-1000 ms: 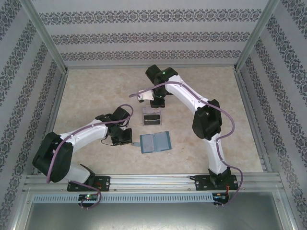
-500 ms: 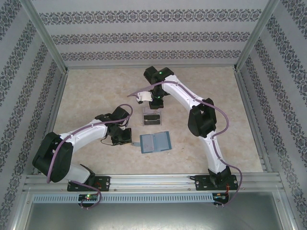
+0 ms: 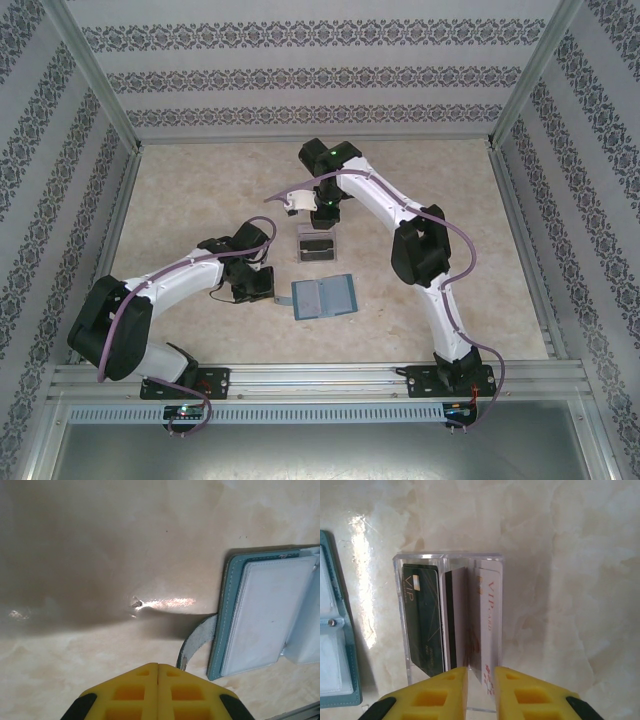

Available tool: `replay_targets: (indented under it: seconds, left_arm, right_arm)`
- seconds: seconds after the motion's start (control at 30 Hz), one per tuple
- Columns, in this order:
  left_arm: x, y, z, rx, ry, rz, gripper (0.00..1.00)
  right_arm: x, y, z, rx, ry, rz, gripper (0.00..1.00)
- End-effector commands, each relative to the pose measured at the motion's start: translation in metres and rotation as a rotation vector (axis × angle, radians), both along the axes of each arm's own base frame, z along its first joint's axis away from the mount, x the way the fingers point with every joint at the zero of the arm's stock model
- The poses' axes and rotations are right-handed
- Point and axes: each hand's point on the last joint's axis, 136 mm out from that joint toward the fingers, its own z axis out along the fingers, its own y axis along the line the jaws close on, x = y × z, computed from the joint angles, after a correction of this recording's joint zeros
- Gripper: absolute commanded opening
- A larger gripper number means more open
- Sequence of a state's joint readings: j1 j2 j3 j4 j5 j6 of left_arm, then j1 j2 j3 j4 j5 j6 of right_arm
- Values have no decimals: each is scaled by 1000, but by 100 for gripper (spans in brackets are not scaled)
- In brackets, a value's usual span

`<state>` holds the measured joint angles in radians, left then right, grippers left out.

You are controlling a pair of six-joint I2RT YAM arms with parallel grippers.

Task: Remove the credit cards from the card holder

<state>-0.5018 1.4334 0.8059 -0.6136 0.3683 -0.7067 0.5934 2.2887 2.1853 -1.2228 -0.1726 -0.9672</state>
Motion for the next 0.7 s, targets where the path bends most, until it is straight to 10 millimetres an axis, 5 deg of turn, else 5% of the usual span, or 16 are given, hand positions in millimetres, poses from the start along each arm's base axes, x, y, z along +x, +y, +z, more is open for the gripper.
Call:
replay_targets:
  seconds: [0.0, 0.3, 0.67]
  left_arm:
    - [9, -6, 7, -31, -10, -13, 5]
    - [12, -11, 10, -42, -18, -29, 5]
    - [9, -8, 6, -40, -15, -24, 5]
  right_arm:
    - [-5, 4, 28, 40, -58, -47, 22]
    - [-22, 11, 16, 78, -62, -49, 33]
    - [-6, 2, -19, -15, -99, -72, 50]
